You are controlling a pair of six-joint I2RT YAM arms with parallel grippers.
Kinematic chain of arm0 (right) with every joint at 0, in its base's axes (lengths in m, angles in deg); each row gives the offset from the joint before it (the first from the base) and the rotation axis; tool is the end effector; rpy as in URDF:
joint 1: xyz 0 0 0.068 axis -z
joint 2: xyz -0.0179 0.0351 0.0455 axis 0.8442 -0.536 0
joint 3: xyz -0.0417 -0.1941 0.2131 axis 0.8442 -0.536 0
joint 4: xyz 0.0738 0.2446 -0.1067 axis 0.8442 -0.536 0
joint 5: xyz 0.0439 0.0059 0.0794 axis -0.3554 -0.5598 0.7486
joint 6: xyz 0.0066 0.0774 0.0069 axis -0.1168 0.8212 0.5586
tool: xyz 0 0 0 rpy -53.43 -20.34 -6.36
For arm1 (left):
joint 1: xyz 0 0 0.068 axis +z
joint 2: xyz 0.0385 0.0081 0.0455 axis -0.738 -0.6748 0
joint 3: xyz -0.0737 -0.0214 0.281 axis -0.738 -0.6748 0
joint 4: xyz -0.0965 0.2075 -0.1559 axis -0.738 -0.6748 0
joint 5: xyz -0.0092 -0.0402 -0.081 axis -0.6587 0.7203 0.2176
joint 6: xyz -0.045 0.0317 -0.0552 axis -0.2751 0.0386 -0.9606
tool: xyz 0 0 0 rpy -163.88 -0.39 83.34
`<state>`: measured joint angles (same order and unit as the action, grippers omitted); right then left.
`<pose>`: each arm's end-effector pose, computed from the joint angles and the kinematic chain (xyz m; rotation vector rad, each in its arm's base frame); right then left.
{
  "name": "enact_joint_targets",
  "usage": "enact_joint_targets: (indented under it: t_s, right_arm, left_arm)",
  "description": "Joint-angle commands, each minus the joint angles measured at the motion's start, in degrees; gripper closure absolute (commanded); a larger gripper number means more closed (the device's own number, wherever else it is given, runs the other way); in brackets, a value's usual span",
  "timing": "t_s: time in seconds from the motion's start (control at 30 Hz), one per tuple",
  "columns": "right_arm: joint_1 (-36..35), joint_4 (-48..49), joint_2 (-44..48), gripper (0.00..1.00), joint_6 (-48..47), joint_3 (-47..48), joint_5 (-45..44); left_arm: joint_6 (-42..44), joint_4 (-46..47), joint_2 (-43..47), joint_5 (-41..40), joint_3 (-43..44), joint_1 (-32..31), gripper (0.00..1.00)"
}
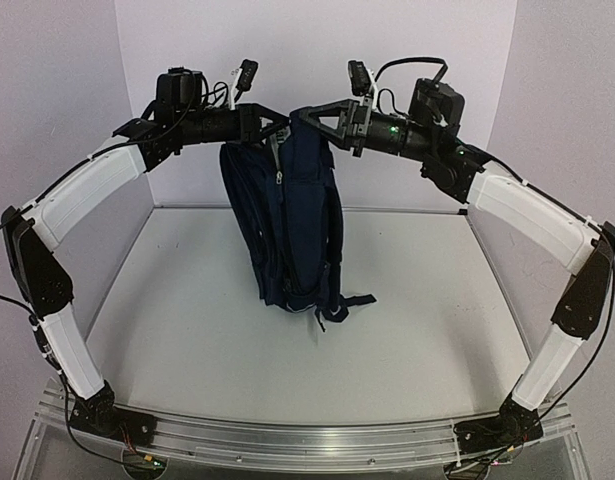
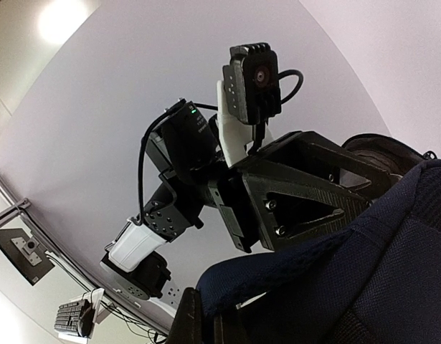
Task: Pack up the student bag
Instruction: Adjust the student bag at the center of the board.
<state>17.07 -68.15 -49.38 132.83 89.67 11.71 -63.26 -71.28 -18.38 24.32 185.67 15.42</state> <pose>0.3008 0.3183 0.5001 -0.7163 1.4777 1.6833 0.3623 -0.2723 0.4803 0.7556 1.6200 -1.0846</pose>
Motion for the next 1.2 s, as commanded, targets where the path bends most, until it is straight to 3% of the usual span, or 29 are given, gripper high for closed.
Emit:
enact_joint_targets:
  t_s: [0.0, 0.13, 0.4, 0.67, 0.93, 1.17]
  right_arm:
    - [-0.7, 13.4, 6.7, 1.0, -1.4, 2.0, 1.5]
    - [-0.4, 14.3, 7.0, 1.0, -1.6, 1.1, 0.0]
    - [0.8, 15.2, 6.7, 1.0, -0.6, -0.9, -2.3]
    - [0.9, 16.7, 6.0, 1.0, 0.7, -2.3, -2.6]
    - [1.6, 17.6, 7.5, 1.0, 0.8, -5.3, -5.3]
    - [1.6, 18.5, 7.6, 1.0, 1.9, -5.5, -6.0]
  left_arm:
    - [-2.5, -7.4, 1.3, -14.0, -6.3, 1.1, 0.65]
    - [-5.1, -4.0, 4.7, -12.2, -9.2, 1.2, 0.58]
    - [-21.9, 5.6, 13.9, 2.0, -17.0, 1.2, 0.26]
    - [-37.9, 16.1, 15.5, 13.5, -23.4, 0.7, 0.23]
    - [-32.8, 15.2, 22.2, 8.3, -24.8, -1.4, 0.26]
    - [-36.5, 14.8, 16.7, 11.9, -21.4, -4.0, 0.25]
